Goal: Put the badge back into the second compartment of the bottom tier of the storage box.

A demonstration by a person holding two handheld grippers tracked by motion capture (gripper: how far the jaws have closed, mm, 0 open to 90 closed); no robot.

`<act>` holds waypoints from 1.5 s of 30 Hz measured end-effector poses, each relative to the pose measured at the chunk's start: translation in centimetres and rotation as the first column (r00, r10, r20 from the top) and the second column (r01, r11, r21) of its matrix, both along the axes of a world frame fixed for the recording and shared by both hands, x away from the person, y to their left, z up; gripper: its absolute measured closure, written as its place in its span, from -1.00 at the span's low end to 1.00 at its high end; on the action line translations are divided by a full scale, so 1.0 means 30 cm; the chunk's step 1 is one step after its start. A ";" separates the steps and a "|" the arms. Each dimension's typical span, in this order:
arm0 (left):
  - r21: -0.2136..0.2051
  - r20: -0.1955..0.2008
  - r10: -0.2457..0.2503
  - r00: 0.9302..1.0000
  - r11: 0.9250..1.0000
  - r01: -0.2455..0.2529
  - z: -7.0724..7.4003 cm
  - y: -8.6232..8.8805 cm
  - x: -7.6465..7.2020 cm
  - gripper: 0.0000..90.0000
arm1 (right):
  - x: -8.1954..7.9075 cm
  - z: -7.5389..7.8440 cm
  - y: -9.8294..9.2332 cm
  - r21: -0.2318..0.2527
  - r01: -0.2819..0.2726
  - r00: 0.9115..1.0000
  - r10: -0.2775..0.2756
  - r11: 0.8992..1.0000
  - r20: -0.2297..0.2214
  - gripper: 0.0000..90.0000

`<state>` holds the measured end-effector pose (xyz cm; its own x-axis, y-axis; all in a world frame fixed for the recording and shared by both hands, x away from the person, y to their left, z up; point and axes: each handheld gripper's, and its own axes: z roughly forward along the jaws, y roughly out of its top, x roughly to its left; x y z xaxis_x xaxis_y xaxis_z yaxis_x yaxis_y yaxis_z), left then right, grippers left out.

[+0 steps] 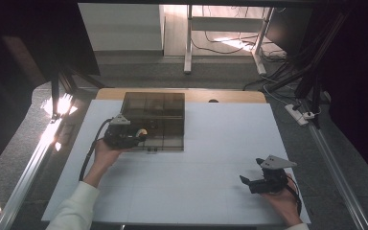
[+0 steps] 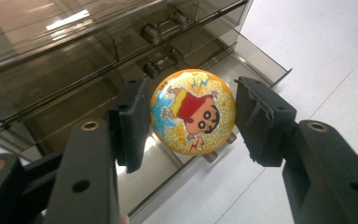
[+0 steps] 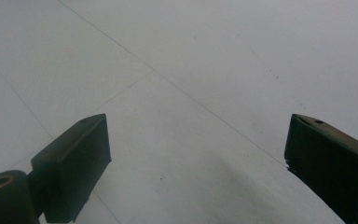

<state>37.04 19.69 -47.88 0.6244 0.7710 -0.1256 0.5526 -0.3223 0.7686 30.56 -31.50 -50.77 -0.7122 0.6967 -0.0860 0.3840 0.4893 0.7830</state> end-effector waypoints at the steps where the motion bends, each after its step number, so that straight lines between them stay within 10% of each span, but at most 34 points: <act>1: 0.001 0.000 -0.002 1.000 1.000 0.002 -0.001 -0.005 0.002 0.02 | 0.000 0.000 0.000 0.000 0.000 1.000 0.000 1.000 0.000 -0.85; 45: 0.079 -0.008 -0.050 0.999 0.996 0.051 -0.071 -0.137 0.066 -0.10 | 0.002 -0.005 0.003 -0.012 -0.005 1.000 0.005 1.000 -0.001 -0.85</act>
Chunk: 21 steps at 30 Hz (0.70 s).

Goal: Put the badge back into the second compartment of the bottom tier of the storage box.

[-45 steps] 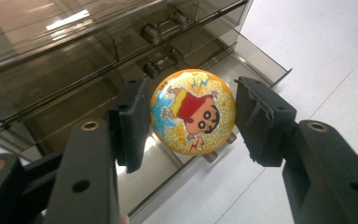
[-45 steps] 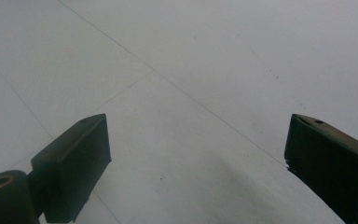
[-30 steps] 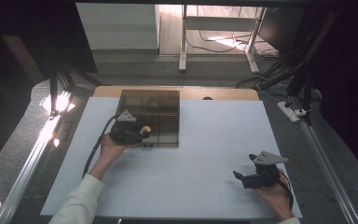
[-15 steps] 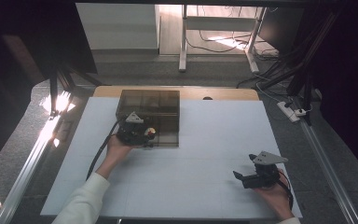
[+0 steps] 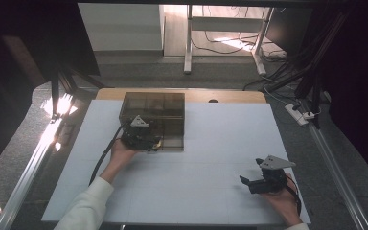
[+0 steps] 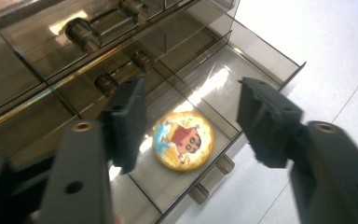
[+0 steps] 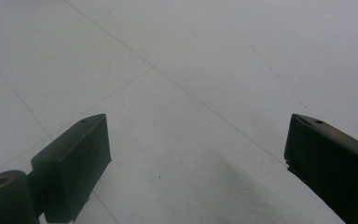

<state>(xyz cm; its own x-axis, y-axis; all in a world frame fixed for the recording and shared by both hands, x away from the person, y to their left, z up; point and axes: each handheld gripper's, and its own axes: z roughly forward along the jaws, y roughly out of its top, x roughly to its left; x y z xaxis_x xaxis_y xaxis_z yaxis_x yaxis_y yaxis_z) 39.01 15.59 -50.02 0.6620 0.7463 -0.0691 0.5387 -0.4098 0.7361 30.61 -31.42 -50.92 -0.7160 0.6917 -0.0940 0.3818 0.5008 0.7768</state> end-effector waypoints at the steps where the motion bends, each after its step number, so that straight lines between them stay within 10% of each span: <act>1: -0.003 0.002 -0.003 1.000 1.000 0.003 0.002 0.000 -0.002 -0.10 | 0.000 0.000 0.000 -0.001 0.000 1.000 0.000 1.000 0.000 -0.85; 21: -0.008 0.014 -0.030 0.999 1.000 0.030 0.018 0.007 -0.022 -0.26 | -0.004 0.004 0.001 -0.005 -0.002 1.000 0.002 1.000 0.009 -0.85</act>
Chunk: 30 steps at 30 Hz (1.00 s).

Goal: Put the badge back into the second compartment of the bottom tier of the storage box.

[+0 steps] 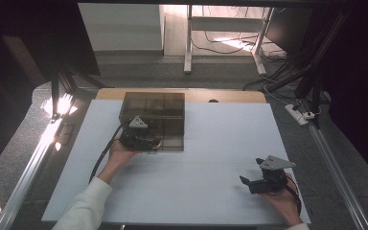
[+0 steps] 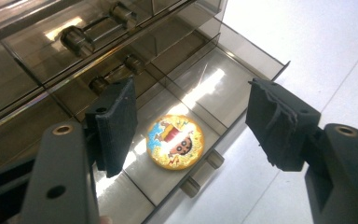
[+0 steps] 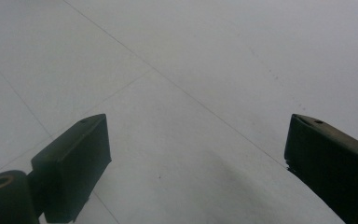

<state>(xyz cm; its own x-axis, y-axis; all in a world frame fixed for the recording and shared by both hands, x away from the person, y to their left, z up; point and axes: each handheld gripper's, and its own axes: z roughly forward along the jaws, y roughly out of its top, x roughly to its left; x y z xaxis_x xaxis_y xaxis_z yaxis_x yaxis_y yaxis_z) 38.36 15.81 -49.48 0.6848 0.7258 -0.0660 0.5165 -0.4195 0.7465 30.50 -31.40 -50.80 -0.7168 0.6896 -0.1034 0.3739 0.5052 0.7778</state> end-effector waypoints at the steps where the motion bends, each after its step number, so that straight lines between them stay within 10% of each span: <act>1: 0.000 0.000 -0.002 1.000 1.000 0.002 0.001 0.000 -0.002 -0.26 | 0.000 0.000 0.001 0.000 0.000 1.000 0.000 1.000 0.001 -0.85; 30: -0.055 0.029 -0.002 1.000 0.998 0.004 0.056 0.096 -0.146 -0.33 | -0.006 0.006 0.007 0.000 -0.007 1.000 0.007 1.000 0.008 -0.85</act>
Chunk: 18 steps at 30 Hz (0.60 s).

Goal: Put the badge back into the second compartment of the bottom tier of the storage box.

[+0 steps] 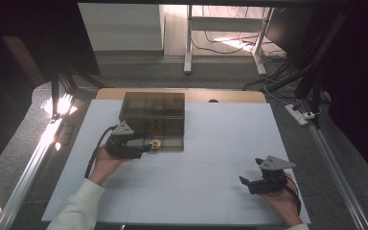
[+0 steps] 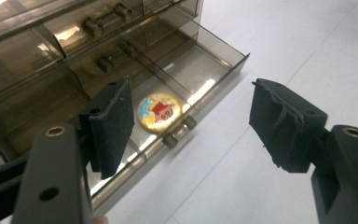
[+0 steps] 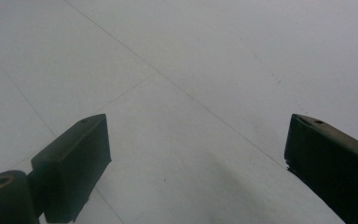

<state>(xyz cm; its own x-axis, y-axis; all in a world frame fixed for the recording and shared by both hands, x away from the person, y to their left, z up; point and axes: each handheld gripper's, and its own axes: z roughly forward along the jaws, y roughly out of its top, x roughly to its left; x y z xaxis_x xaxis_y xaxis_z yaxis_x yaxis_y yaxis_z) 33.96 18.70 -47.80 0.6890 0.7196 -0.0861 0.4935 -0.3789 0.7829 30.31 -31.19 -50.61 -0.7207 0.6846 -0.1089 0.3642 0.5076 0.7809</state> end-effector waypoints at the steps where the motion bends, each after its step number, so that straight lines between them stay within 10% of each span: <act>1: 0.004 0.000 -0.002 1.000 1.000 0.002 -0.002 0.003 -0.006 -0.33 | -0.001 0.001 0.001 -0.004 0.000 1.000 0.000 1.000 -0.001 -0.85; 18: 0.018 -0.008 0.035 0.999 0.999 -0.035 -0.049 0.079 -0.119 -0.45 | -0.005 0.004 -0.003 0.006 -0.001 1.000 0.001 1.000 0.006 -0.85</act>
<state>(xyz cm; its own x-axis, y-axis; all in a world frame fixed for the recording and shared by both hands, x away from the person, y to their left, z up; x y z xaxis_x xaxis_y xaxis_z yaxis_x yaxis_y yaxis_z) 30.38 21.07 -49.28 0.6630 0.7445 -0.0782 0.5128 -0.3755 0.7720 30.15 -31.27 -50.48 -0.7205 0.6848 -0.1094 0.3589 0.5031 0.7862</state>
